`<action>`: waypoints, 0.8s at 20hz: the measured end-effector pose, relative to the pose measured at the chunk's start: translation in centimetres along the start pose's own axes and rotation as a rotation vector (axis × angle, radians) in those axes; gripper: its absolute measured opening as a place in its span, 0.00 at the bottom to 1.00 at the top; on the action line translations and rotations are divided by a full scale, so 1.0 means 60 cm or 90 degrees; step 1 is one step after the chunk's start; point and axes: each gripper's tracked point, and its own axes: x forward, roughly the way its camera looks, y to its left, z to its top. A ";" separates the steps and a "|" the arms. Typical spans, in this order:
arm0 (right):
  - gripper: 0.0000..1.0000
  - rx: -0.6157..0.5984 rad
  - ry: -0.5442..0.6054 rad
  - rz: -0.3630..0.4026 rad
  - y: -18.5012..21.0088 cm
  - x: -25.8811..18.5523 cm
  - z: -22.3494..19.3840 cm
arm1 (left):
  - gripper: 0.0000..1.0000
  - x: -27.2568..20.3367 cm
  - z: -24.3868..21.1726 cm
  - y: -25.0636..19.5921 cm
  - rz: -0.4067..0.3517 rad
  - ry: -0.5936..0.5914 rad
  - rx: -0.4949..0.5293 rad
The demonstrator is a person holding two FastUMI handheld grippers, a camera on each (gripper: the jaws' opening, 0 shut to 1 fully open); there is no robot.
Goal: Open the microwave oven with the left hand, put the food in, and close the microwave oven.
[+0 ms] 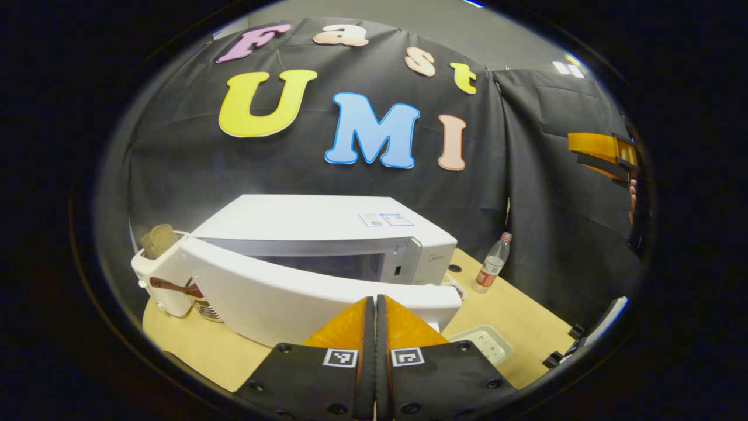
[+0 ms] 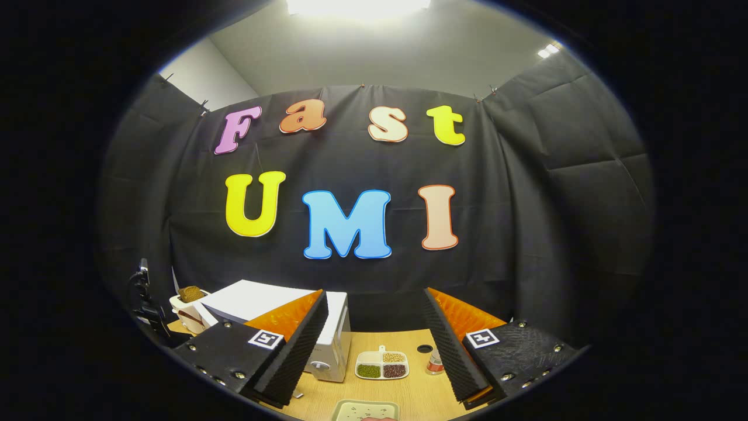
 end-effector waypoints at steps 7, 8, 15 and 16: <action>0.98 0.003 0.007 -0.005 -0.009 0.006 -0.002 | 0.07 0.023 0.005 -0.005 0.005 0.004 0.009; 0.98 0.003 0.007 -0.006 -0.009 0.008 -0.001 | 0.07 0.026 0.005 -0.005 0.006 0.003 0.010; 0.98 -0.002 0.014 -0.015 -0.016 0.007 -0.003 | 0.07 0.060 0.009 -0.009 0.003 0.007 0.012; 0.97 -0.003 0.014 -0.018 -0.018 0.007 -0.003 | 0.07 0.065 0.011 -0.009 0.003 0.007 0.011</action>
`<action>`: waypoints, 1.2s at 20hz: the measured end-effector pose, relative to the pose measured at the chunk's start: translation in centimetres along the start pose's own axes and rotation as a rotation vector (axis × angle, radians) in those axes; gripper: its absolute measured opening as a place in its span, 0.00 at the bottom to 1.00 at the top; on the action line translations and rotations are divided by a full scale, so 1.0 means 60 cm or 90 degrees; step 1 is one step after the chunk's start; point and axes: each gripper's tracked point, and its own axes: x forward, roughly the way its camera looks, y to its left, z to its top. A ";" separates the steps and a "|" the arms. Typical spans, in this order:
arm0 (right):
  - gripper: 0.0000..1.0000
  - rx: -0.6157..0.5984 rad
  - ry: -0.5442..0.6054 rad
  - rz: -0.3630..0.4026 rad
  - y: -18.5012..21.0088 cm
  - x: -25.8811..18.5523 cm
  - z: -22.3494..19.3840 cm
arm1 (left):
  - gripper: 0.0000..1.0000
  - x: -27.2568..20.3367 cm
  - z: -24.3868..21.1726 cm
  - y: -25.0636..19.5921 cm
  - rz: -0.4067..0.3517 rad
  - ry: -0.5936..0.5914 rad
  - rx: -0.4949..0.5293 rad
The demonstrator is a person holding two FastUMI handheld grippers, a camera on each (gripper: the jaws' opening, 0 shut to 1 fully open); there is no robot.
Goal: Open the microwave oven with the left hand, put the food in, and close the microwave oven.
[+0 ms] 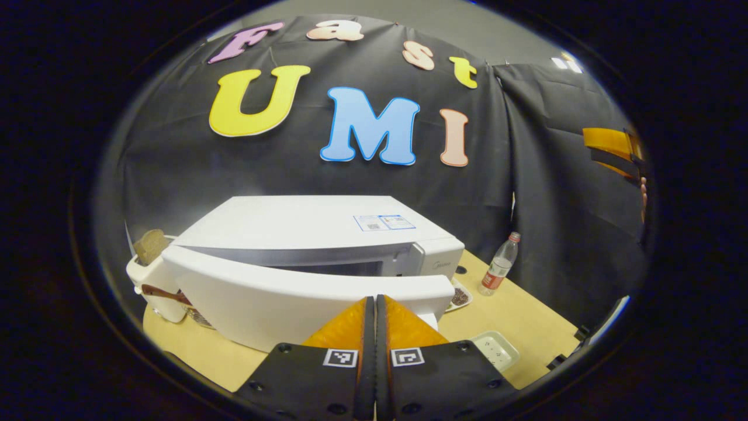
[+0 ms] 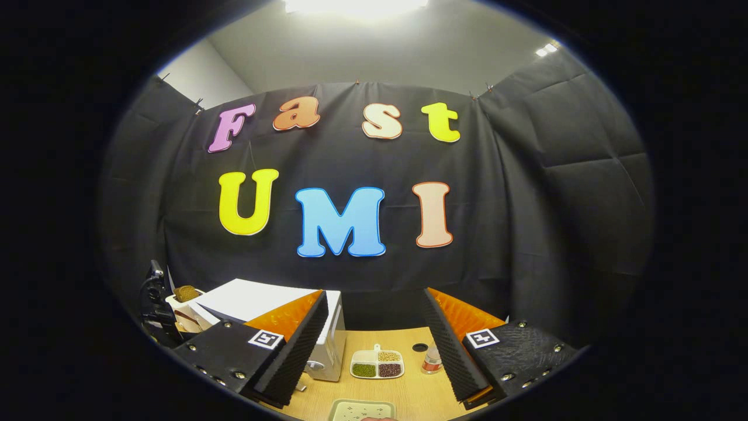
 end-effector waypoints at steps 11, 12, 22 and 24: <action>0.98 -0.002 0.012 -0.011 -0.008 0.006 -0.010 | 0.07 0.052 0.026 0.018 0.027 -0.012 -0.032; 0.97 0.000 0.016 -0.011 -0.008 0.007 -0.012 | 0.07 0.057 0.028 0.020 0.032 -0.012 -0.030; 0.98 0.004 0.029 -0.011 -0.014 0.028 -0.034 | 0.07 0.075 0.037 0.028 0.067 -0.019 0.025; 0.98 0.004 0.029 -0.009 -0.011 0.030 -0.035 | 0.07 0.076 0.037 0.031 0.070 -0.023 0.016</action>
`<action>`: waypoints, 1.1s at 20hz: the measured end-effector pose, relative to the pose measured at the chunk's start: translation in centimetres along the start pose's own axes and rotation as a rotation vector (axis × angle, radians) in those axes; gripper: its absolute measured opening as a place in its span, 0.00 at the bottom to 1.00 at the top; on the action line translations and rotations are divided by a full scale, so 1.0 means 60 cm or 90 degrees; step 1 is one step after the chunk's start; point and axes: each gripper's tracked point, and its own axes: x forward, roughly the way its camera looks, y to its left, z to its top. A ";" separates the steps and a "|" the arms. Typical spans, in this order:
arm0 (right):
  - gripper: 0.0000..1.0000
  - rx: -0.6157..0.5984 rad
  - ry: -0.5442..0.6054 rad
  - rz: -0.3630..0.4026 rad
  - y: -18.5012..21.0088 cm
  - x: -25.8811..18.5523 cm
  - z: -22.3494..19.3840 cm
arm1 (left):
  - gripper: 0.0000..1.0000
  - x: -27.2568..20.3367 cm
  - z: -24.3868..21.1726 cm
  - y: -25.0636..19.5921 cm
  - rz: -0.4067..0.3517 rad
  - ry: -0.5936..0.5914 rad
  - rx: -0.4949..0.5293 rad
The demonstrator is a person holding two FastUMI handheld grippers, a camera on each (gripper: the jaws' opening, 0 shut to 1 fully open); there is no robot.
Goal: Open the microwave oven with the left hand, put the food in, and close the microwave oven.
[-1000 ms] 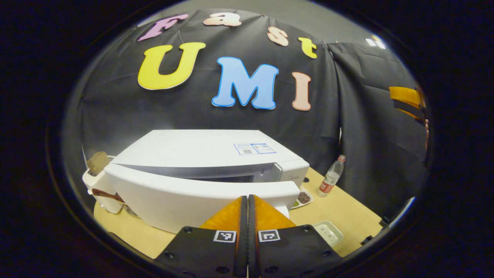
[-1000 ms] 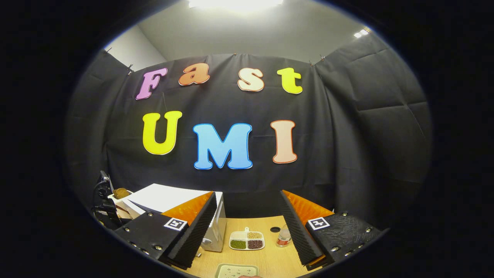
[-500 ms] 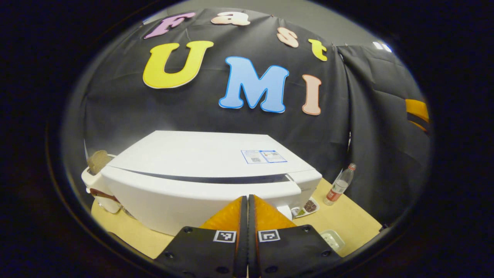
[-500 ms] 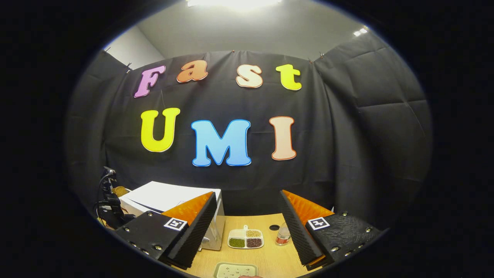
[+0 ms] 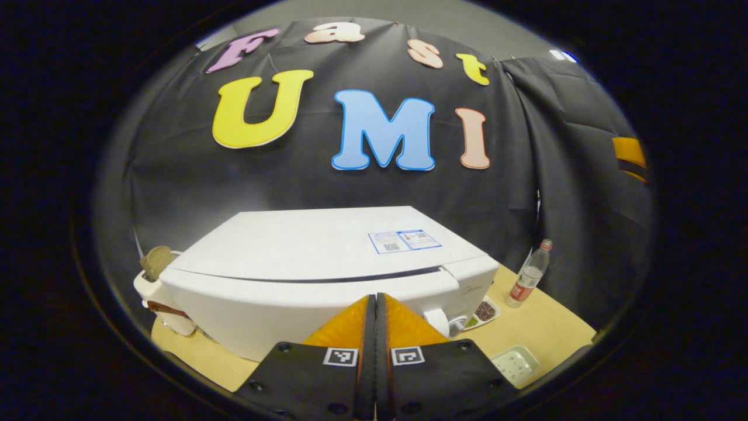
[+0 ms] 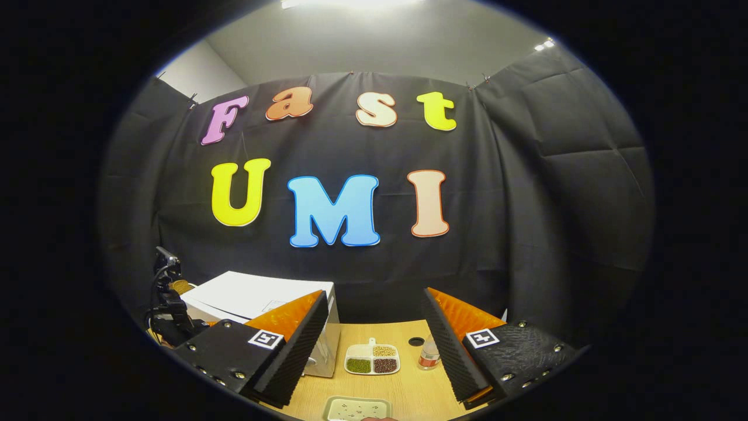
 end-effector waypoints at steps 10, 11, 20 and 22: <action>0.98 -0.010 -0.002 0.001 -0.005 -0.015 -0.007 | 0.07 0.022 -0.066 0.031 0.042 0.068 -0.064; 0.98 -0.010 -0.004 -0.003 -0.011 -0.018 -0.006 | 0.07 0.017 -0.064 0.031 0.044 0.064 -0.041; 0.98 0.013 -0.017 0.010 -0.016 -0.023 0.006 | 0.07 -0.107 0.115 0.014 0.059 -0.080 0.019; 0.98 0.016 -0.032 0.017 -0.009 -0.024 0.023 | 0.08 -0.169 0.183 0.021 0.066 -0.131 0.021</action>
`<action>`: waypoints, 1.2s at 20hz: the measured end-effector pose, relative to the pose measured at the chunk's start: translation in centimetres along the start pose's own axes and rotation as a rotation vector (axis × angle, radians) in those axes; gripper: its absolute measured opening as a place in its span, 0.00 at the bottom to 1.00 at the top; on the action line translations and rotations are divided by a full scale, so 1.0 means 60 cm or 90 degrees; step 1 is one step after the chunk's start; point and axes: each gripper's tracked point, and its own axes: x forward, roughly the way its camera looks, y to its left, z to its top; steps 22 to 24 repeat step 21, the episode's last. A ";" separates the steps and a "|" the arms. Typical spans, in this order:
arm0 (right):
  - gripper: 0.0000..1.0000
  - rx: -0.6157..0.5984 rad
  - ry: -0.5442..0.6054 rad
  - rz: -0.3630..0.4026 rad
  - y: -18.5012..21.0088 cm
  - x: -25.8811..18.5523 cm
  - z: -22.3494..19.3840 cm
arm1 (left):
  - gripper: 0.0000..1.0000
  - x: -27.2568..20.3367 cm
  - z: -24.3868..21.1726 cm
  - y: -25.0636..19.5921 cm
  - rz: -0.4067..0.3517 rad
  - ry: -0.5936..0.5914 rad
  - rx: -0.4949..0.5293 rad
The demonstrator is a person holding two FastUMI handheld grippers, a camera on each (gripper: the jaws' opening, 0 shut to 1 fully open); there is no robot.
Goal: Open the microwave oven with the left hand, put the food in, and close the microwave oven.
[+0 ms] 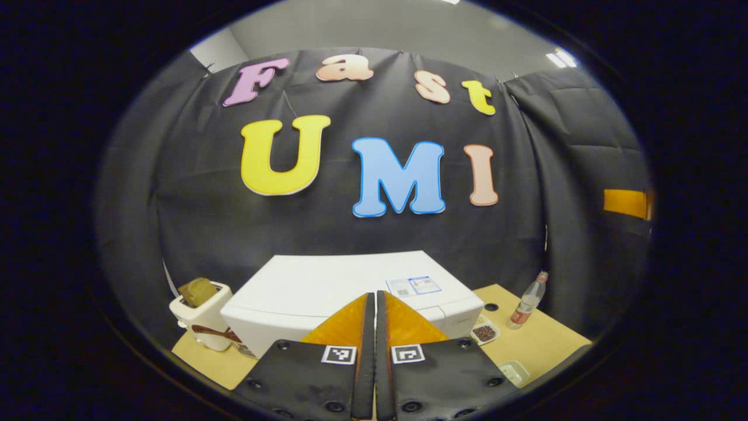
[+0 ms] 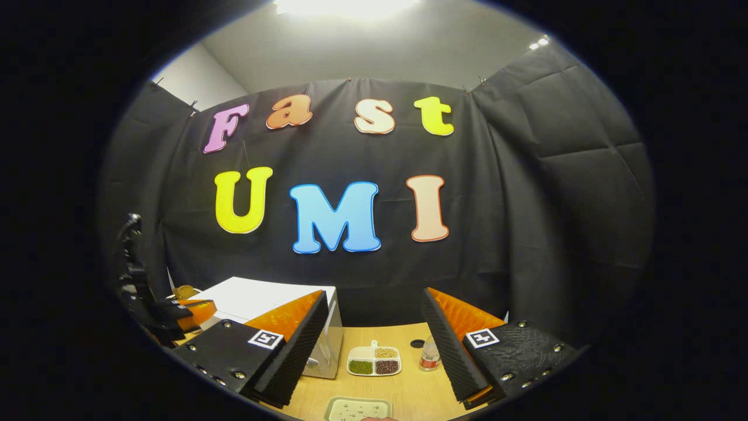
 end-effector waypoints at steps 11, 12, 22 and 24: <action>0.98 0.042 -0.033 0.024 0.086 0.005 0.118 | 0.95 -0.150 0.281 0.078 0.061 -0.137 -0.013; 0.98 0.038 -0.032 0.026 0.093 0.001 0.125 | 0.94 -0.153 0.280 0.079 0.056 -0.135 -0.011; 0.98 0.000 -0.029 0.012 0.145 -0.022 0.134 | 0.96 -0.169 0.335 0.096 0.008 -0.180 -0.045; 0.98 0.000 -0.029 0.012 0.145 -0.022 0.134 | 0.96 -0.169 0.335 0.096 0.008 -0.180 -0.045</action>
